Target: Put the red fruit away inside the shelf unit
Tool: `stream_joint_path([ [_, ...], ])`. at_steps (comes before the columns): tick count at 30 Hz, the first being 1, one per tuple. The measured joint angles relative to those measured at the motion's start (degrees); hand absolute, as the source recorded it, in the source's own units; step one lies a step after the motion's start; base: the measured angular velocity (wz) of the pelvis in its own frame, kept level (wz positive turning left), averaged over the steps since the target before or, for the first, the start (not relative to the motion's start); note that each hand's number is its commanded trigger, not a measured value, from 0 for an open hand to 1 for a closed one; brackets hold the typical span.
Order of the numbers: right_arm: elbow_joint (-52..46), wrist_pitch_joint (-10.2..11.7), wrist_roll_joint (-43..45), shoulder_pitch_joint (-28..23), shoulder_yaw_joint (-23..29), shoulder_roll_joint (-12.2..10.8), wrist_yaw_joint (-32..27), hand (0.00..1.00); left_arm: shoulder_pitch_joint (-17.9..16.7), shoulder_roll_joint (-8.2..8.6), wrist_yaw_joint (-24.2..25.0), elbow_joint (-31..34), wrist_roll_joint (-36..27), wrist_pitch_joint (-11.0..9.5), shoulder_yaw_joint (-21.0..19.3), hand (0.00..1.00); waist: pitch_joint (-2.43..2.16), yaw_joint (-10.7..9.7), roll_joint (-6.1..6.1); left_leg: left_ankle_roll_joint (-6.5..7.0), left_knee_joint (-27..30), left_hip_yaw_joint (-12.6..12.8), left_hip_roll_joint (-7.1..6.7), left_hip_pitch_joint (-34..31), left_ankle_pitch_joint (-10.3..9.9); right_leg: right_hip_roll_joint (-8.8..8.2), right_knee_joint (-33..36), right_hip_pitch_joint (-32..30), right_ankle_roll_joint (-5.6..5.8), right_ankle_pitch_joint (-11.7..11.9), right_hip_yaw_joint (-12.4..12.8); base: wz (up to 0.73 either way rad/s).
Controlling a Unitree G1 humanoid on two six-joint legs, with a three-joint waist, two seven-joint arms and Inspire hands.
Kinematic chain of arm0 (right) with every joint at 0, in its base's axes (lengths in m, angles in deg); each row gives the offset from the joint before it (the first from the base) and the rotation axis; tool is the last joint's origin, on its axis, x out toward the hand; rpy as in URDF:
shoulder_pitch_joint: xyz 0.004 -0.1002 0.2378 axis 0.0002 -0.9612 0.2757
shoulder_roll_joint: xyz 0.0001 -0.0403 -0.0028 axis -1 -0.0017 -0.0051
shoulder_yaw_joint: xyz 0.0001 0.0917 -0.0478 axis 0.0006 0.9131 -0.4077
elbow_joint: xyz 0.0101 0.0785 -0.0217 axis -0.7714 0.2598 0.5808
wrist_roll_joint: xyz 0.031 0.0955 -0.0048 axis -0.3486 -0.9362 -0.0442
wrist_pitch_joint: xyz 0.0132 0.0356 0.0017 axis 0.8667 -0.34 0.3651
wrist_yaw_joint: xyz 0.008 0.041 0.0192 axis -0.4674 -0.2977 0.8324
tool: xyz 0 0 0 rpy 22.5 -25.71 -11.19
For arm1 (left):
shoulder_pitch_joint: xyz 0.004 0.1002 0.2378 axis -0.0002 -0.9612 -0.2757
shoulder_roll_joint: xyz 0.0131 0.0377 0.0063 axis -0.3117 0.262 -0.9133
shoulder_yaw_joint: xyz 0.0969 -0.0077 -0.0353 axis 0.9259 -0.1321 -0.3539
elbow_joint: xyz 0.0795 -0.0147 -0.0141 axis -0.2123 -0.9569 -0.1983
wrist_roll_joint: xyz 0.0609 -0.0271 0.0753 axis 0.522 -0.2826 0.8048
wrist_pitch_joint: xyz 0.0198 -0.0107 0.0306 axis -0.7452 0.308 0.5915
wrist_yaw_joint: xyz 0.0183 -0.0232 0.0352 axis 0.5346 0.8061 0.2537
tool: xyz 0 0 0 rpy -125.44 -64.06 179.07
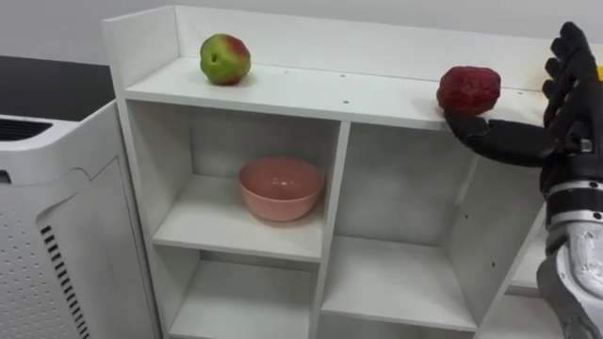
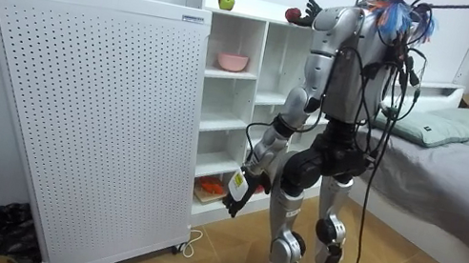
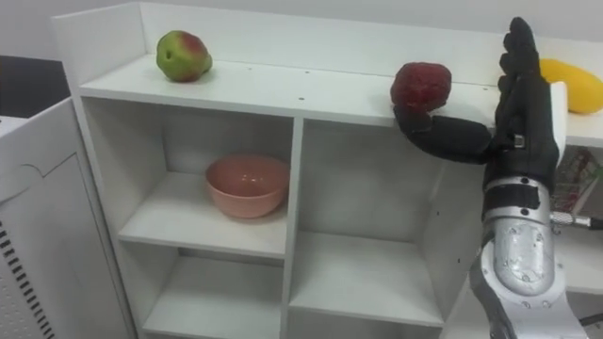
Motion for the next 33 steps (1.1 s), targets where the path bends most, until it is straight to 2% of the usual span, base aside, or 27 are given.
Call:
stream_joint_path([
  [4, 0.0, -0.7, -0.8, 0.2, -1.7, 1.7, 2.4, 0.0, 0.0, -0.12, 0.4, 1.2, 0.0, 0.1, 0.0, 0.0, 0.0, 0.2, 0.01, -0.01, 0.2, 0.0, 0.0, -0.1, 0.0, -0.01, 0.0, 0.0, 0.0, 0.0, 0.0, 0.0],
  [8, 1.2, -0.9, -2.7, 1.1, -1.8, 1.9, 4.4, 0.0, 0.0, -0.12, 0.5, 1.5, 0.0, 0.5, 0.0, 0.0, -0.01, 0.2, 0.01, -0.01, 0.5, 0.0, -0.02, 0.0, 0.0, -0.06, 0.1, 0.1, -0.01, 0.0, 0.0, 0.0],
  [11, 2.6, -1.8, -3.4, 2.6, -1.8, 2.3, 5.1, 0.0, 0.0, -0.15, 0.5, 1.8, 0.0, 1.0, -0.2, 0.0, -0.04, 0.2, 0.08, -0.01, 0.7, 0.0, -0.02, -0.1, 0.0, -0.09, 0.1, 0.1, -0.01, 0.0, 0.0, 0.0],
  [13, 3.0, -1.9, -3.4, 2.7, -1.9, 2.8, 5.9, 0.25, 0.0, -0.21, 0.5, 1.8, 0.1, 1.1, -0.2, 0.0, -0.08, 0.2, 0.13, -0.01, 0.7, 0.0, -0.02, 0.0, 0.0, -0.09, 0.1, 0.2, -0.03, 0.0, 0.0, 0.0],
  [14, 3.0, -1.9, -3.4, 2.7, -1.9, 2.9, 6.1, 0.25, 0.0, -0.22, 0.5, 1.8, 0.1, 1.2, -0.2, 0.0, -0.09, 0.2, 0.14, -0.01, 0.7, 0.0, -0.02, 0.0, 0.0, -0.09, 0.1, 0.2, -0.03, 0.0, 0.0, 0.0],
  [15, 3.2, -1.9, -3.4, 2.7, -2.1, 3.2, 6.4, 0.83, 0.0, -0.22, 0.5, 1.8, 0.1, 1.3, -0.2, 0.0, -0.1, 0.2, 0.17, -0.01, 0.7, 0.0, -0.03, 0.0, 0.0, -0.09, 0.1, 0.2, -0.04, 0.0, 0.0, 0.0],
  [16, 3.4, -1.9, -3.4, 2.7, -2.1, 3.5, 6.4, 1.0, 0.0, -0.23, 0.5, 1.8, 0.1, 1.4, -0.2, 0.0, -0.13, 0.3, 0.19, -0.01, 0.7, 0.0, -0.02, 0.0, 0.0, -0.09, 0.1, 0.2, -0.04, 0.0, 0.0, 0.0],
  [33, 4.4, -1.9, -3.8, 4.0, -2.6, 4.5, 6.3, 1.0, 0.5, -1.42, 0.5, 1.8, -0.1, 2.1, -0.2, 0.0, -0.29, 0.2, 0.38, -0.01, 0.8, 0.0, 0.0, 0.0, 0.0, -0.07, 0.1, 0.3, -0.05, 0.0, 0.1, 0.0],
])
